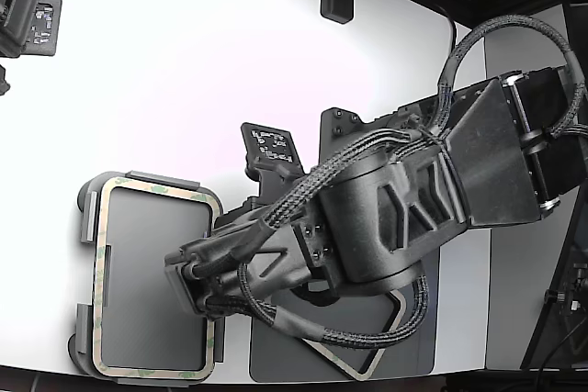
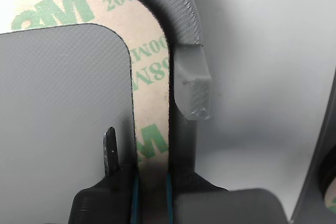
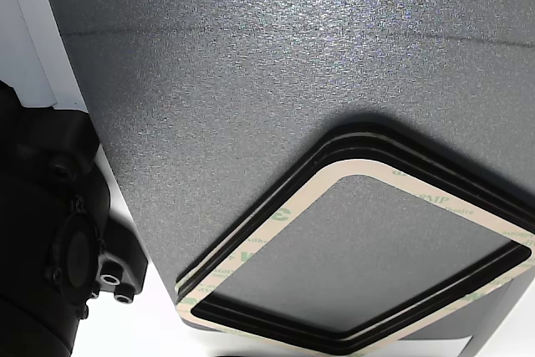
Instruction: Grab top frame and put it into gray box.
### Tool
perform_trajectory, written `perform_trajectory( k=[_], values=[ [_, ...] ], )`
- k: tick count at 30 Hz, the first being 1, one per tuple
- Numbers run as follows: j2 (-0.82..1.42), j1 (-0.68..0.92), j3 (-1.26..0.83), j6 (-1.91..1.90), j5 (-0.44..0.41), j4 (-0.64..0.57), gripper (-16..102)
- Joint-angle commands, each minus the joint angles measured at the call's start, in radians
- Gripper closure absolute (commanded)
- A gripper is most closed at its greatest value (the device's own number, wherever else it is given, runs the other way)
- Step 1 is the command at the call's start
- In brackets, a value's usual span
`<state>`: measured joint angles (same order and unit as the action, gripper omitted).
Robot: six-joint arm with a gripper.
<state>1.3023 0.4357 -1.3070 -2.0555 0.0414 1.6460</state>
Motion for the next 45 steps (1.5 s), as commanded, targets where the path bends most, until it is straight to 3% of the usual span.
perform_trajectory(
  k=[1,3,4,5,6,7,13,19,23,26,28,32,37,42,45],
  values=[
    [0.021,-0.014,0.025,-0.002,-0.006,0.011,92],
    [0.025,-0.014,0.025,0.000,-0.009,0.011,81],
    [0.026,-0.012,0.025,0.000,-0.011,0.011,25],
    [0.026,-0.012,0.025,0.002,-0.008,0.009,4],
    [0.028,-0.012,0.023,0.002,-0.009,0.009,7],
    [0.028,-0.012,0.023,0.002,-0.011,0.009,-13],
    [0.034,-0.008,0.061,0.012,-0.055,0.009,-14],
    [0.121,-0.006,0.146,0.100,-0.239,-0.026,-14],
    [0.265,-0.011,0.043,0.405,-0.383,-0.164,-14],
    [0.423,-0.017,-0.135,0.756,-0.528,-0.319,-14],
    [0.555,-0.040,-0.276,0.986,-0.578,-0.439,-14],
    [0.842,-0.147,-0.566,1.378,-0.482,-0.623,-14],
    [1.131,-0.256,-0.850,1.704,-0.342,-0.733,-14],
    [1.341,-0.382,-1.014,1.890,-0.198,-0.699,-14],
    [1.437,-0.430,-1.085,1.907,-0.158,-0.655,-14]
  ],
)
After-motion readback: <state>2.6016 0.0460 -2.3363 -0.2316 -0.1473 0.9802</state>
